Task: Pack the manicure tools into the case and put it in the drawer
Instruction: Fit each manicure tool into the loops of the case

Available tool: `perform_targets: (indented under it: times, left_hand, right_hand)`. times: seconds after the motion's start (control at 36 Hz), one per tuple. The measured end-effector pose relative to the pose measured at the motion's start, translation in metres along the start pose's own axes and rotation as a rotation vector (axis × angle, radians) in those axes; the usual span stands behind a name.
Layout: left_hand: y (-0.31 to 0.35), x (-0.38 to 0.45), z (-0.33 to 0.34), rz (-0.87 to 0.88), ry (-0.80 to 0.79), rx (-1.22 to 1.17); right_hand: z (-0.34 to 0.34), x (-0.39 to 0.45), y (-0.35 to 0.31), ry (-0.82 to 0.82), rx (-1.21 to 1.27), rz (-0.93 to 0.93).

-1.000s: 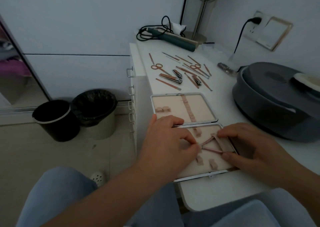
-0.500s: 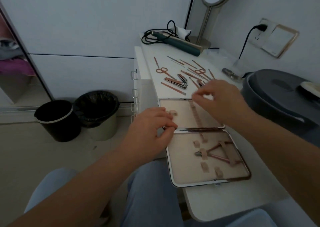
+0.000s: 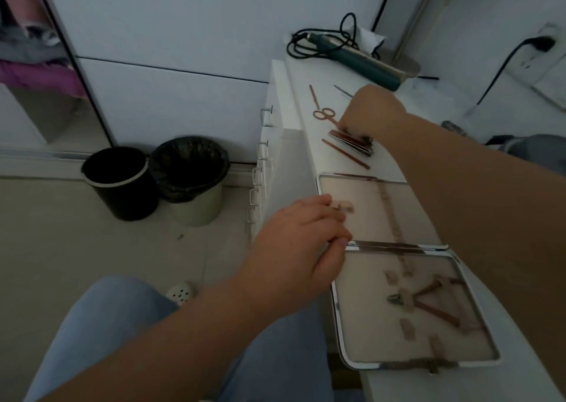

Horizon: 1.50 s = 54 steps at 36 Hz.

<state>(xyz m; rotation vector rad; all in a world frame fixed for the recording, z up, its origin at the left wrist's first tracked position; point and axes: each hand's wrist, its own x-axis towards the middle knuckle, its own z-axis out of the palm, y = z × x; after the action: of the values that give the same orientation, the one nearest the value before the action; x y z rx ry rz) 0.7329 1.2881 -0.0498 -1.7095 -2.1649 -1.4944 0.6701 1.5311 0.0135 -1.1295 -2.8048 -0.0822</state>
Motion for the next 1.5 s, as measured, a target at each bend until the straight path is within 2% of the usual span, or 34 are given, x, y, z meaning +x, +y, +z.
perform_targets:
  times: [0.19, 0.5, 0.58, 0.67, 0.75, 0.89, 0.97, 1.03, 1.14, 1.28, 1.36, 1.5]
  left_hand:
    - [-0.004, -0.003, 0.004, -0.038, 0.012, -0.054]
    - [-0.002, -0.003, 0.002, -0.017, 0.000, -0.029]
    - [0.000, -0.003, 0.002, -0.034, 0.003, -0.052]
    - [0.003, -0.002, 0.001, -0.053, 0.000, -0.064]
    - [0.005, 0.001, -0.002, -0.081, 0.011, -0.120]
    - [0.012, 0.010, -0.010, -0.262, 0.156, -0.268]
    - [0.016, 0.017, -0.016, -0.334, 0.222, -0.422]
    - [0.020, 0.017, -0.019, -0.343, 0.213, -0.509]
    - [0.036, 0.010, -0.021, -0.288, 0.089, -0.539]
    - [0.043, 0.001, -0.017, -0.254, -0.029, -0.291]
    - [0.044, 0.000, -0.018, -0.270, -0.037, -0.218]
    - [0.050, -0.001, -0.023, -0.271, -0.072, -0.034]
  right_hand:
    - [0.005, 0.000, -0.003, 0.031, 0.060, 0.001]
    - [-0.007, -0.008, -0.002, -0.123, 0.359, 0.030]
    - [-0.016, -0.018, -0.001, -0.068, 0.442, -0.004]
    - [-0.031, -0.039, 0.002, -0.007, 0.528, -0.049]
    - [-0.043, -0.074, 0.010, -0.014, 0.631, -0.076]
    - [-0.052, -0.150, 0.030, -0.130, 0.672, -0.148]
    - [-0.058, -0.187, 0.041, -0.225, 0.781, -0.191]
    - [-0.060, -0.204, 0.048, -0.259, 0.852, -0.182]
    - [-0.060, -0.224, 0.054, -0.287, 0.887, -0.184]
    - [-0.054, -0.235, 0.061, -0.286, 0.975, -0.153]
    - [-0.049, -0.240, 0.063, -0.291, 1.037, -0.129]
    - [-0.045, -0.245, 0.066, -0.273, 1.000, -0.175]
